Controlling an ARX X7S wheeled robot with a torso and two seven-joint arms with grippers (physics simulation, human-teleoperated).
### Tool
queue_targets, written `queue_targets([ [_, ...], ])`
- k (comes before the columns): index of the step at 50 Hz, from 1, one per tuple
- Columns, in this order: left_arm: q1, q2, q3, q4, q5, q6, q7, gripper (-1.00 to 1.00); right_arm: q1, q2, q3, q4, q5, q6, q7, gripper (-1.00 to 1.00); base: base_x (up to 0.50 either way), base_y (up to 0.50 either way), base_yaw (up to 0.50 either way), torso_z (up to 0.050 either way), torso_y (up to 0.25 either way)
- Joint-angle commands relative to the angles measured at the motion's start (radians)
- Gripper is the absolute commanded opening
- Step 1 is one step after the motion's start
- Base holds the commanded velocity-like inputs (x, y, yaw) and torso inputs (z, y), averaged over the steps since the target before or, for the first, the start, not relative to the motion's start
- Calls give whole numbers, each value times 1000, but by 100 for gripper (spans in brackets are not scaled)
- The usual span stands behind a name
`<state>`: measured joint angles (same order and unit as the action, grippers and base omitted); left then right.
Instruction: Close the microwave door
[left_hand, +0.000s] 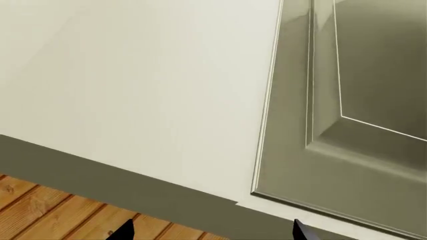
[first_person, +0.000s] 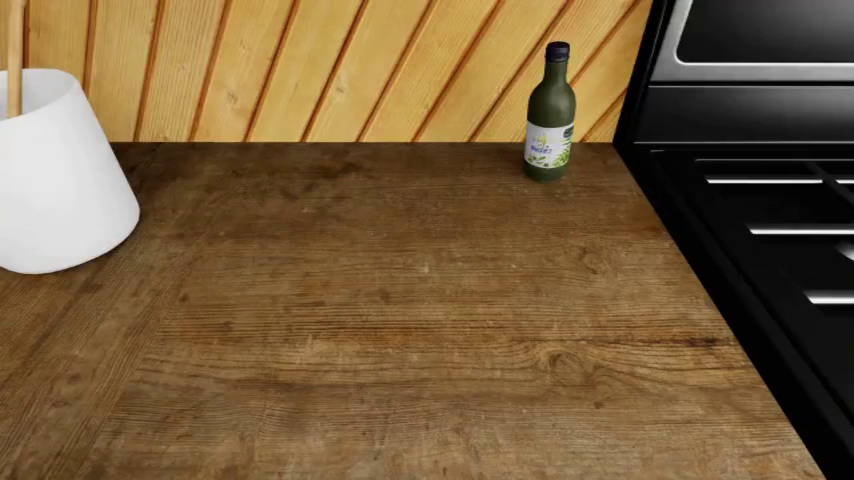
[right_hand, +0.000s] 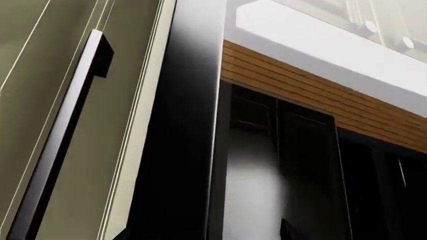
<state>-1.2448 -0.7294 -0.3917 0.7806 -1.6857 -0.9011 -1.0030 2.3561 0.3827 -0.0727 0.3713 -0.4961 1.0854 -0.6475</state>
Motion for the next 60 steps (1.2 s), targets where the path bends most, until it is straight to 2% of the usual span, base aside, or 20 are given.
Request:
queue_targets([
  [1, 4, -1, 2, 1, 3, 4, 2, 100, 0, -17, 41, 26, -66, -21, -31, 100, 0, 0, 0, 0, 0],
  [60, 13, -8, 19, 10, 11, 20, 6, 100, 0, 39, 44, 99, -18, 11, -70, 100, 0, 0, 0, 0, 0],
])
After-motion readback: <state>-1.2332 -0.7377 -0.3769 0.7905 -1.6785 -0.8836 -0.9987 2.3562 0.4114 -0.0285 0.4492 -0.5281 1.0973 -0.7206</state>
